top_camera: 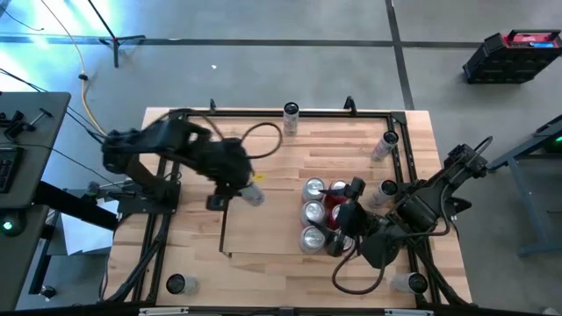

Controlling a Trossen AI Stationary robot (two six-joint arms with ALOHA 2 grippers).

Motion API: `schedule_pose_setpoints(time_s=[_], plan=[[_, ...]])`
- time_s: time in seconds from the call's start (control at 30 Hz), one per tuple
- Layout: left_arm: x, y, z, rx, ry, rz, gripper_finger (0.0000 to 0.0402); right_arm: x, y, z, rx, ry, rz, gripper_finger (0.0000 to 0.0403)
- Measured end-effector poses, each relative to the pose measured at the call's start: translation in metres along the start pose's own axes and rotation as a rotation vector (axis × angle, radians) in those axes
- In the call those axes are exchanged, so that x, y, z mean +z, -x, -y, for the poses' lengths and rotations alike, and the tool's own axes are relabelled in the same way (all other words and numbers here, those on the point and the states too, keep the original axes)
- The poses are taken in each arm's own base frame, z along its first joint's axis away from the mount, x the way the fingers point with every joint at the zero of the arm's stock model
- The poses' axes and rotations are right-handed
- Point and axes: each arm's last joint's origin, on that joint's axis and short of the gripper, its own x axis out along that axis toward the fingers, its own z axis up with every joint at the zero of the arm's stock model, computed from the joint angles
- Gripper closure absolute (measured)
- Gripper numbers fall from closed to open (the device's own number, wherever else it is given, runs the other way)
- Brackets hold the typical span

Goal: Place canned beverage on shelf
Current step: Put the top left white-blue soda can on the shelf

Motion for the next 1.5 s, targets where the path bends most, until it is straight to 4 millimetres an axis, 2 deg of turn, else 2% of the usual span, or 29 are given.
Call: schedule_pose_setpoints(time_s=[0.2,0.3,0.43,1.1,1.27,1.5], plan=[[0.016,-0.036,-0.012,0.06,0.063,-0.092,0.0159,-0.003,-0.004,-0.006,0.003,-0.011,-0.014,0.0061],[0.022,-0.054,-0.014,0.067,0.065,-0.136,0.0157,-0.007,-0.008,-0.012,0.006,0.007,-0.026,0.0061],[0.027,-0.067,-0.011,0.057,0.061,-0.169,0.0156,-0.01,-0.012,-0.017,0.01,0.018,-0.036,0.0061],[0.041,-0.073,-0.011,0.059,0.117,-0.042,0.0154,-0.01,-0.012,-0.017,0.006,-0.028,-0.036,0.0061],[0.046,-0.083,-0.01,0.042,0.116,-0.047,0.0154,-0.01,-0.012,-0.017,0.005,-0.04,-0.036,0.0061],[0.05,-0.085,-0.008,0.015,0.097,-0.014,0.0153,-0.01,-0.013,-0.017,0.017,-0.045,-0.043,0.0061]])
